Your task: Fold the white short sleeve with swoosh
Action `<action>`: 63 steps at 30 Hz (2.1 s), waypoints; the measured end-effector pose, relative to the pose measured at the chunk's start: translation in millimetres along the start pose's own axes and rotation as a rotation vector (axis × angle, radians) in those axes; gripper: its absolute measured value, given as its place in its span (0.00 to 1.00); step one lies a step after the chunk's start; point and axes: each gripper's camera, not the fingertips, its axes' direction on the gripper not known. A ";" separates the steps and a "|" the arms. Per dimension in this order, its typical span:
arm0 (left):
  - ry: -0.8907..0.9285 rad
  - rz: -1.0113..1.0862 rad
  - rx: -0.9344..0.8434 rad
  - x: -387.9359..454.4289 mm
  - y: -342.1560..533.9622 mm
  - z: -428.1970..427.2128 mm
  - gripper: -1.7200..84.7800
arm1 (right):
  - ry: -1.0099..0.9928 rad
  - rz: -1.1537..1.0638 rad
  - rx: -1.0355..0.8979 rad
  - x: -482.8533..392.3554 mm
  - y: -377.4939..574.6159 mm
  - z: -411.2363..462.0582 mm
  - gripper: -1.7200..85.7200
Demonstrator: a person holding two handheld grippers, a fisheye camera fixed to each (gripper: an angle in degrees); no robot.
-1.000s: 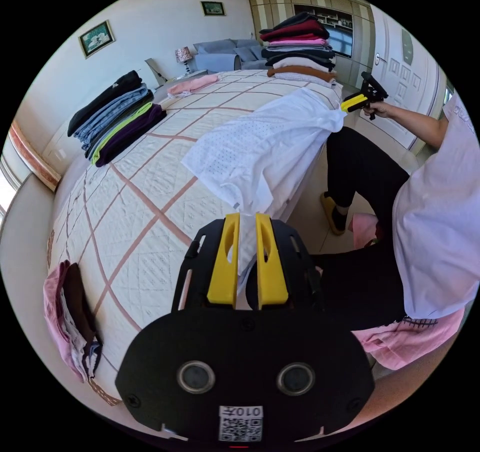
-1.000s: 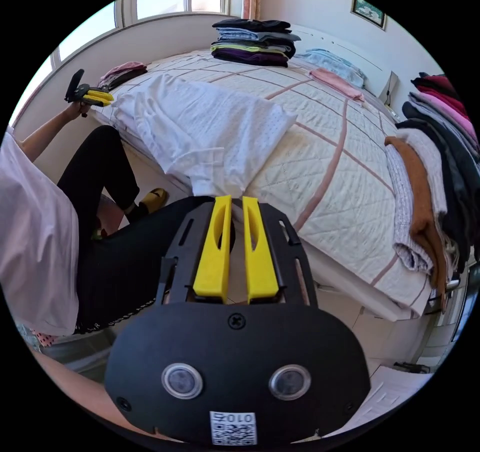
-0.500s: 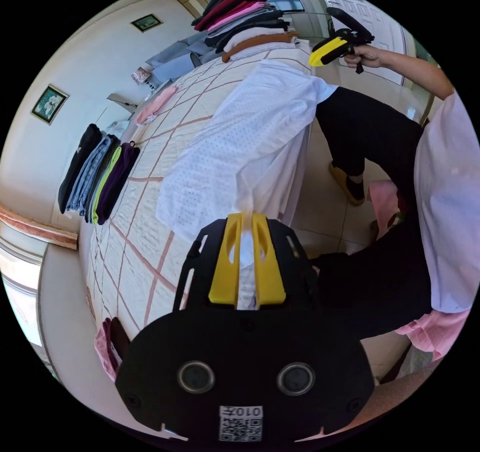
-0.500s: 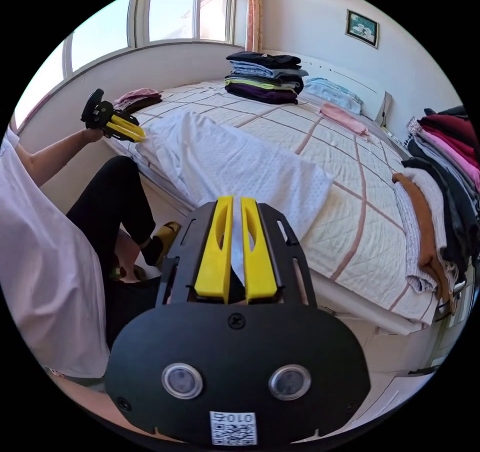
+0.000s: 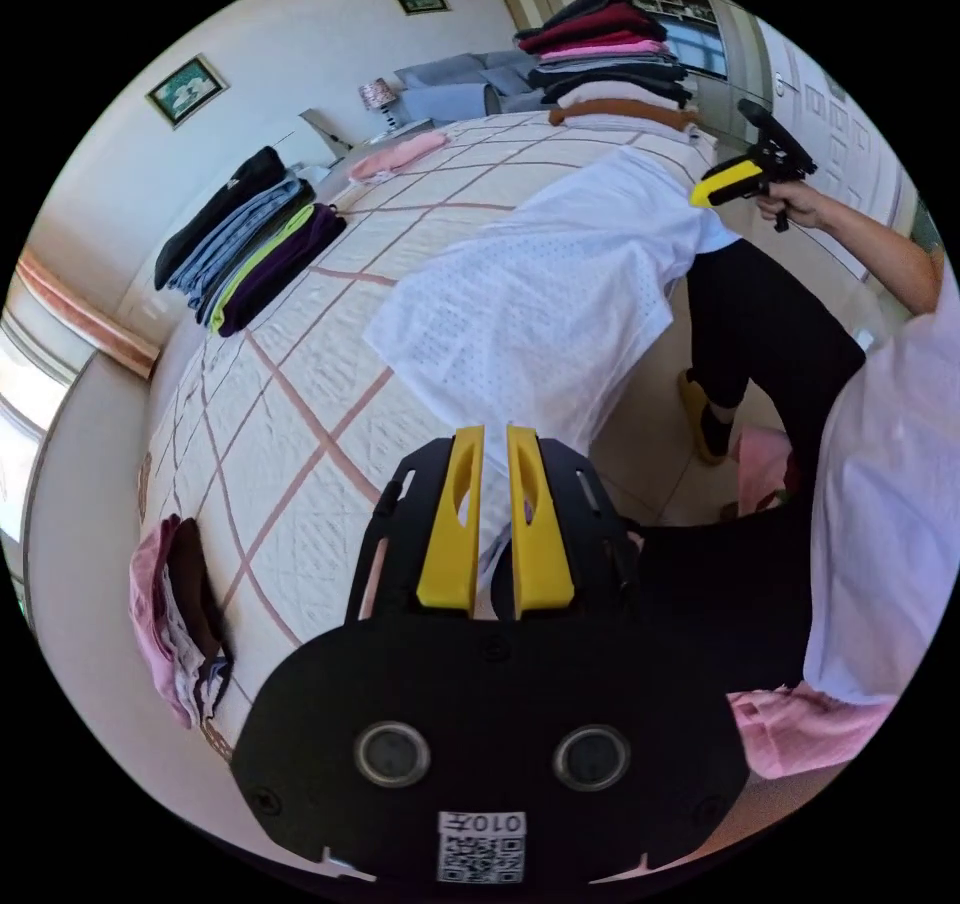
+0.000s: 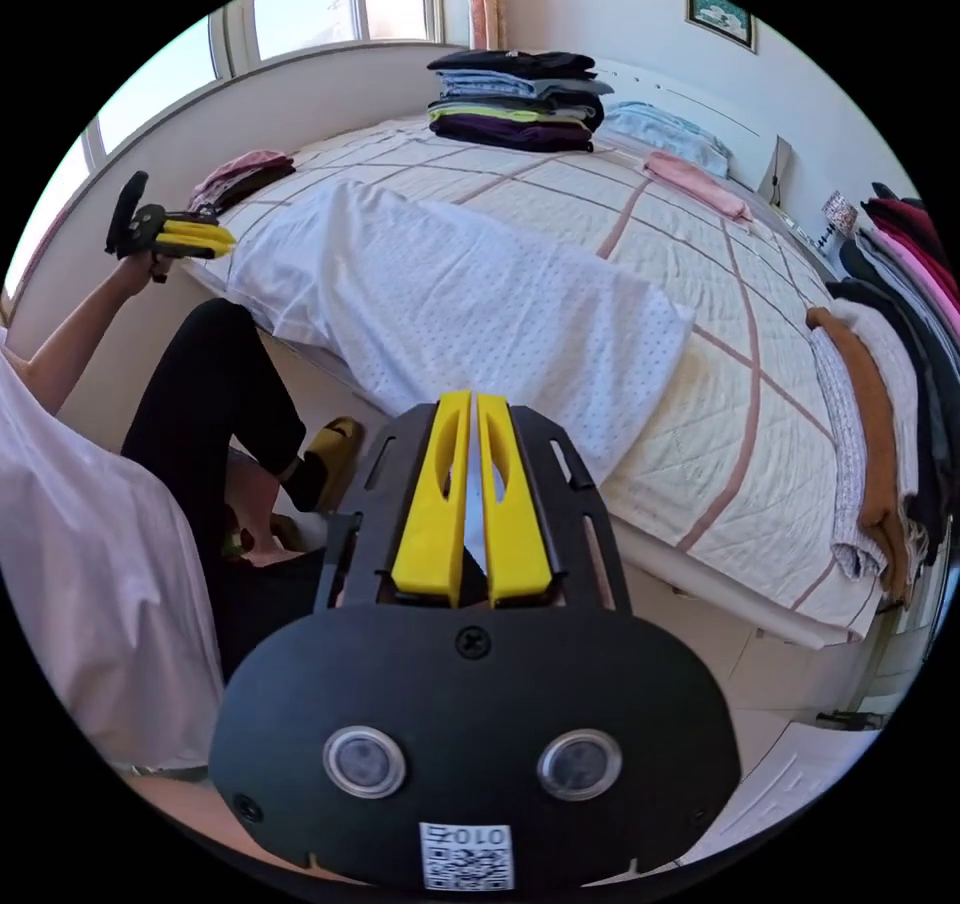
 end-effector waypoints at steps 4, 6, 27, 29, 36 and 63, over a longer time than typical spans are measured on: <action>0.260 -0.354 -0.010 -92.0 -23.5 30.9 0.13 | 0.064 0.180 0.142 60.1 -26.2 -39.4 0.07; 0.359 -0.461 0.039 -125.2 -29.7 44.0 0.13 | 0.100 0.274 0.176 95.1 -37.3 -50.5 0.11; 0.581 -0.770 0.155 -236.0 -52.6 97.0 0.03 | -0.173 0.430 -0.083 273.3 -153.8 10.9 0.04; 0.611 -0.812 0.116 -231.1 -51.3 116.5 0.04 | -0.294 0.575 -0.016 294.7 -146.6 38.9 0.05; 0.457 -0.692 0.160 -193.2 -29.0 66.2 0.09 | -0.138 0.468 0.092 280.4 -114.3 -1.1 0.09; -0.016 0.104 -0.043 64.8 -33.6 27.4 0.03 | -0.014 0.341 -0.112 162.2 -14.3 69.1 0.05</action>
